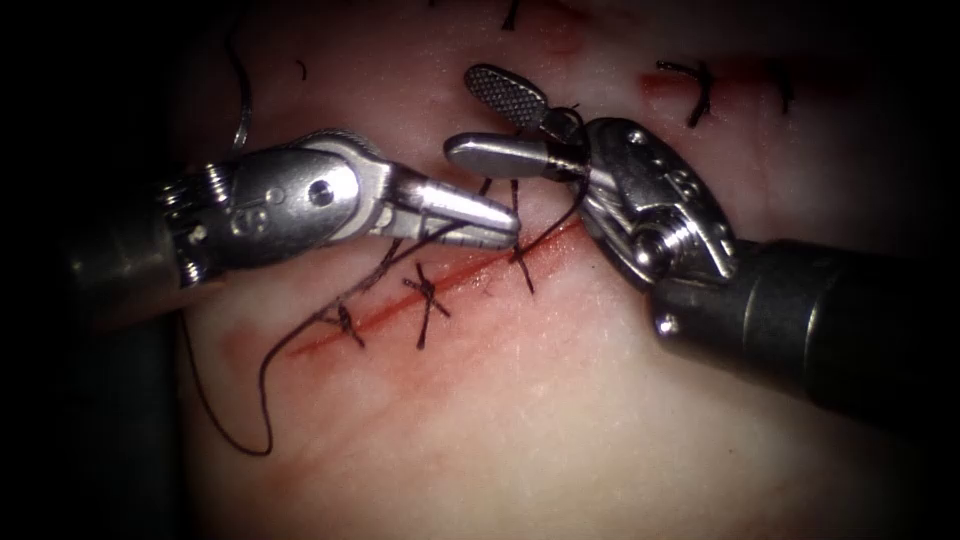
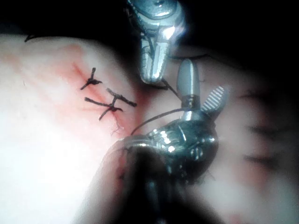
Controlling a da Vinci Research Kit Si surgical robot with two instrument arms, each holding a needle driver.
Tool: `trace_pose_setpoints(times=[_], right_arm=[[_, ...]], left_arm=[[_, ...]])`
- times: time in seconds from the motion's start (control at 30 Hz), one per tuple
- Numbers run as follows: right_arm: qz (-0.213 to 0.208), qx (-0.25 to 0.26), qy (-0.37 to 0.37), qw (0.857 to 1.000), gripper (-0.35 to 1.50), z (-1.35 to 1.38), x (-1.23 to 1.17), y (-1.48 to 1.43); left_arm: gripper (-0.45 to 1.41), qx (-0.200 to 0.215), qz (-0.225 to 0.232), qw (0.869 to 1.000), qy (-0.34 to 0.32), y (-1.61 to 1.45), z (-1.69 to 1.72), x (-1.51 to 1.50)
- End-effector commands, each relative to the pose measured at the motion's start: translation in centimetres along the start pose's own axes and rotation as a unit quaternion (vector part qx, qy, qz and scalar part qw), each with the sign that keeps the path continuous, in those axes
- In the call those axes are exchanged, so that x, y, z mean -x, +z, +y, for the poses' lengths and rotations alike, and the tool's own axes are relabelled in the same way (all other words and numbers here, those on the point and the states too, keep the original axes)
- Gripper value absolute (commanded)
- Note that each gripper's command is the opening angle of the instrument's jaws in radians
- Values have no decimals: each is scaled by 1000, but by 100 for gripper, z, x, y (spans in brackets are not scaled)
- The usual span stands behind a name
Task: Wound Closure
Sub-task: Grab the suture tail end with the right hand.
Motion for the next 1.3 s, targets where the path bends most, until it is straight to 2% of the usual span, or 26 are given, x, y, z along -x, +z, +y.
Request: trace_pose_setpoints(times=[0.03, 0.17, 0.37, 0.53, 0.73, 0.87, 0.97, 1.03, 1.07, 1.2, 1.3], right_arm=[[-20, 21, -4, 1000, 93, 2, 2, 3], [-70, 70, -21, 995, 81, -4, 3, 1], [-158, 134, -41, 977, 83, -3, 12, 2], [-180, 149, -54, 971, 83, 3, 26, 6], [-241, 168, -77, 953, 96, 9, 50, 11], [-253, 171, -80, 949, 96, 14, 57, 11], [-258, 176, -81, 947, 88, 15, 57, 11], [-258, 175, -86, 946, 66, 15, 56, 12], [-257, 174, -89, 947, 49, 15, 56, 12], [-243, 172, -91, 950, -35, 14, 55, 13], [-246, 165, -98, 950, -35, 14, 56, 17]], left_arm=[[-35, 2, -8, 1000, 3, 9, -3, 4], [-35, 5, -26, 1000, 10, 25, 11, 10], [-35, 6, -39, 999, 11, 34, 28, 16], [-35, 4, -41, 999, 7, 34, 35, 18], [-35, 6, -47, 999, 6, 36, 38, 20], [-35, 6, -47, 999, 6, 35, 38, 20], [-35, 6, -47, 999, 3, 36, 38, 20], [-35, 6, -47, 999, 3, 36, 38, 20], [-35, 6, -47, 999, 3, 36, 38, 20], [-35, 6, -47, 999, 3, 36, 38, 20], [-35, 6, -48, 999, 3, 36, 38, 20]])
